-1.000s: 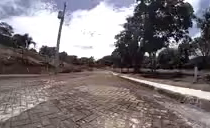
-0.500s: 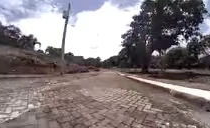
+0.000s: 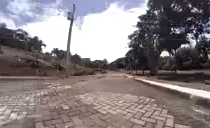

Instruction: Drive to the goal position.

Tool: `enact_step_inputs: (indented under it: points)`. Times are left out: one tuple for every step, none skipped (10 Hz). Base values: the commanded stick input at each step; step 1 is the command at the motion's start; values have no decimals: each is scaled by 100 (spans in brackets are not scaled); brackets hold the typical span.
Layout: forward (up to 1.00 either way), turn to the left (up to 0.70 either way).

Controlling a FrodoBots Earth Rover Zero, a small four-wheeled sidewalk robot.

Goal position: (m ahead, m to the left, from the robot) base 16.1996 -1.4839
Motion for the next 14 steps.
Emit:
enact_step_inputs:
  points:
    - [100,0]
    - [100,0]
    - [100,0]
    - [100,0]
    - [100,0]
    - [100,0]
    - [100,0]
    - [100,0]
    - [100,0]
    - [100,0]
    - [100,0]
    - [100,0]
    - [100,0]
    - [100,0]
